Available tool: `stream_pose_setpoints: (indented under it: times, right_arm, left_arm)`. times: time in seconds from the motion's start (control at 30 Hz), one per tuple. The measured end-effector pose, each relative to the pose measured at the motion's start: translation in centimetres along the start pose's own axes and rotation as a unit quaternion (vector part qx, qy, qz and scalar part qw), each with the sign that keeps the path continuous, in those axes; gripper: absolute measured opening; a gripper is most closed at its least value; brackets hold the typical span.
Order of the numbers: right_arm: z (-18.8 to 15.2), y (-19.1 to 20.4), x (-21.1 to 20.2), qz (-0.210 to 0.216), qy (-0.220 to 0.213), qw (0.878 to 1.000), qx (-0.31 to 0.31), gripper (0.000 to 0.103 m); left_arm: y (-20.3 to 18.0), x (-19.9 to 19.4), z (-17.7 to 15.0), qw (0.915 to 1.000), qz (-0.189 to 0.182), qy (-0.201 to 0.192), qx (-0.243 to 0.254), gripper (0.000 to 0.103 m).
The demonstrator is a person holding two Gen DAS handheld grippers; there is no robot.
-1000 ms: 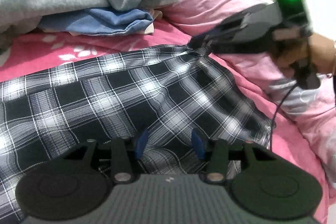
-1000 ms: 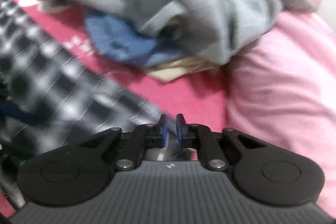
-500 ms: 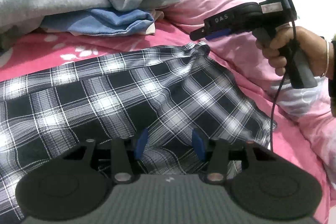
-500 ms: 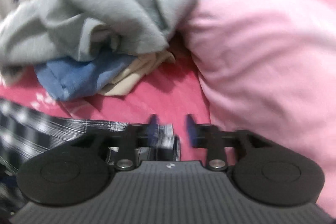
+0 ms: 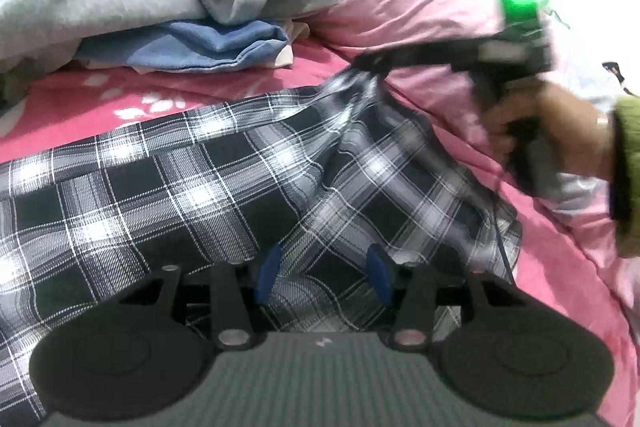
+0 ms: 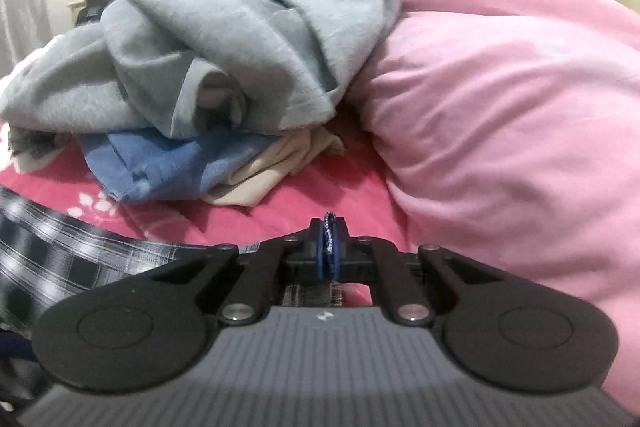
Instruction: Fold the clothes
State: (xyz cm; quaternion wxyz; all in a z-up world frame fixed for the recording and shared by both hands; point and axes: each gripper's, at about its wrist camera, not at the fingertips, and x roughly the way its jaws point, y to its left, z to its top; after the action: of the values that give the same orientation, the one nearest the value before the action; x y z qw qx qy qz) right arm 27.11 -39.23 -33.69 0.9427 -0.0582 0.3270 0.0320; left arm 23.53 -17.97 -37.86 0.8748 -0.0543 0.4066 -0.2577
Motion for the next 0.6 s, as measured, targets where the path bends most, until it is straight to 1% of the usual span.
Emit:
stream_pose_setpoints:
  times: [0.03, 0.07, 0.1, 0.13, 0.17, 0.2, 0.3, 0.4, 0.43, 0.47, 0.53, 0.57, 0.6]
  right_arm:
    - [-0.3, 0.0, 1.2, -0.011, 0.018, 1.0, -0.009, 0.006]
    - [-0.6, 0.1, 2.5, -0.022, 0.037, 0.999, -0.018, 0.015]
    - [-0.8, -0.8, 2.4, -0.03, 0.04, 0.999, -0.005, 0.021]
    - [-0.5, -1.3, 2.0, -0.042, 0.036, 0.998, 0.015, 0.032]
    - [-0.2, -1.8, 1.6, -0.055, 0.033, 0.997, 0.034, 0.034]
    - [0.3, -2.2, 0.7, -0.072, 0.032, 0.996, 0.046, 0.034]
    - [1.3, -2.6, -4.3, -0.063, 0.007, 0.996, 0.057, 0.034]
    - [1.3, -2.2, -8.5, -0.007, 0.03, 0.999, 0.045, 0.034]
    - [0.8, -1.9, -9.3, 0.032, 0.046, 0.998, 0.041, 0.034]
    - [0.0, -1.3, -10.0, 0.072, 0.067, 0.995, 0.028, 0.033]
    - [-2.1, 0.0, -10.0, 0.113, 0.112, 0.987, -0.01, 0.033]
    - [-3.8, 0.6, -9.9, 0.098, 0.149, 0.983, -0.043, 0.033]
    - [-5.5, 1.1, -9.7, 0.081, 0.185, 0.976, -0.077, 0.033]
  left_arm:
    - [-0.1, 0.0, 0.0, 1.0, 0.001, 0.0, 0.003, 0.049]
    - [-0.1, 0.0, 0.0, 1.0, 0.002, 0.0, 0.004, 0.049]
    - [-0.1, -0.1, 0.0, 1.0, 0.003, 0.001, 0.005, 0.049]
    - [-0.1, -0.1, 0.0, 1.0, 0.003, 0.001, 0.003, 0.05]
    - [0.0, -0.2, 0.1, 1.0, 0.002, 0.002, -0.001, 0.05]
    - [0.0, -0.3, 0.1, 1.0, 0.002, 0.003, -0.006, 0.05]
    - [0.3, -1.0, 0.5, 0.9997, 0.001, 0.005, -0.024, 0.05]
    - [0.7, -2.5, 0.7, 0.999, -0.012, 0.002, -0.043, 0.05]
    - [0.6, -2.9, 0.6, 0.999, -0.021, 0.005, -0.04, 0.05]
    - [0.5, -3.4, 0.5, 0.9989, -0.03, 0.009, -0.036, 0.05]
    - [0.0, -4.0, -0.2, 0.9984, -0.043, 0.029, -0.023, 0.05]
    - [-0.3, -4.2, -0.7, 0.9977, -0.051, 0.042, -0.016, 0.05]
    - [-0.6, -4.3, -1.1, 0.9966, -0.056, 0.059, -0.01, 0.05]
